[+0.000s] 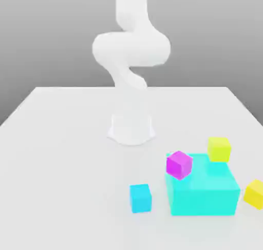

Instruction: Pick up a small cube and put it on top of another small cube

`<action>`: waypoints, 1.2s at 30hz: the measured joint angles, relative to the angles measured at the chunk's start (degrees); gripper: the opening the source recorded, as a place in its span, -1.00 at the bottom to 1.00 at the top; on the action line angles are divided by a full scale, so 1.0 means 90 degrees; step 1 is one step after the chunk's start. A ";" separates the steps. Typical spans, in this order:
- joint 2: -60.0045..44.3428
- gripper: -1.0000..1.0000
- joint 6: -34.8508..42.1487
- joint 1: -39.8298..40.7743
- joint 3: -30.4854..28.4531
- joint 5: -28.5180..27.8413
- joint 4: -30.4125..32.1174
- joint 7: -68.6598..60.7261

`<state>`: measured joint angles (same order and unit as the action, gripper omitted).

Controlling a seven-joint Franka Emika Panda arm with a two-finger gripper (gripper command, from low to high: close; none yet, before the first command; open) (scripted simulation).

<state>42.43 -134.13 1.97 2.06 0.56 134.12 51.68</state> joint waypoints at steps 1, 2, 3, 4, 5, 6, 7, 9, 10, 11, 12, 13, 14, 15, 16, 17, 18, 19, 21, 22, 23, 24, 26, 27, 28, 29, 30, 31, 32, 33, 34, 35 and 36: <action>-0.0162 0.00 -0.0114 0.0093 0.0100 0.0026 0.0113 0.0281; -0.0317 0.00 -0.0220 0.0198 0.0210 0.0064 0.0219 0.0541; -0.0469 0.00 -0.0328 0.0286 0.0308 0.0088 0.0325 0.0806; -0.0619 0.00 -0.0435 0.0372 0.0404 0.0108 0.0430 0.1070; -0.0767 0.00 -0.0540 0.0460 0.0504 0.0131 0.0534 0.1331; -0.0916 0.00 -0.0644 0.0543 0.0601 0.0149 0.0638 0.1594; -0.1065 0.00 -0.0751 0.0605 0.0679 0.0149 0.0742 0.1868; -0.1362 0.00 -0.0958 0.0765 0.0870 0.0174 0.0948 0.2404; -0.1510 0.00 -0.1062 0.0842 0.0963 0.0184 0.1051 0.2673; -0.1658 0.00 -0.1167 0.0919 0.1057 0.0192 0.1154 0.2943; -0.1807 0.00 -0.1271 0.0993 0.1148 0.0197 0.1258 0.3216; -0.1957 0.00 -0.1375 0.1062 0.1234 0.0198 0.1361 0.3491; -0.2106 0.00 -0.1480 0.1134 0.1324 0.0200 0.1464 0.3766; -0.2256 0.00 -0.1584 0.1202 0.1408 0.0197 0.1568 0.4044; -0.2406 0.00 -0.1689 0.1269 0.1493 0.0193 0.1671 0.4322; -0.2556 0.00 -0.1793 0.1337 0.1577 0.0189 0.1774 0.4601; -0.2707 0.00 -0.1898 0.1401 0.1657 0.0181 0.1878 0.4883; -0.2859 0.00 -0.2003 0.1462 0.1733 0.0169 0.1981 0.5168; -0.3166 0.00 -0.2214 0.1537 0.1833 0.0126 0.2188 0.5748; -0.3319 0.00 -0.2318 0.1593 0.1902 0.0104 0.2291 0.6040; -0.3472 0.00 -0.2422 0.1641 0.1962 0.0081 0.2395 0.6334; -0.3626 0.00 -0.2526 0.1688 0.2019 0.0059 0.2498 0.6625; -0.3933 0.00 -0.2736 0.1768 0.2117 0.0007 0.2705 0.7215; -0.4087 0.00 -0.2840 0.1793 0.2149 -0.0021 0.2808 0.7511; -0.4241 0.00 -0.2945 0.1811 0.2175 -0.0049 0.2912 0.7807; -0.4395 0.00 -0.3049 0.1818 0.2190 -0.0074 0.3015 0.8100; -0.4548 0.00 -0.3154 0.1809 0.2190 -0.0094 0.3118 0.8390; -0.4721 0.00 -0.3278 0.1785 0.2164 -0.0188 0.3174 0.8648; -0.4917 0.00 -0.3423 0.1751 0.2089 -0.0380 0.3179 0.8883; -0.5125 0.00 -0.3578 0.1696 0.1951 -0.0625 0.3158 0.9111; -0.5338 0.00 -0.3738 0.1576 0.1765 -0.0898 0.3124 0.9335; -0.5553 0.00 -0.3895 0.1449 0.1568 -0.1187 0.3082 0.9557; -0.5766 0.00 -0.4062 0.1228 0.1289 -0.1433 0.3038 0.9748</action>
<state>-9.46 -170.69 13.02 13.66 -12.34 161.46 139.42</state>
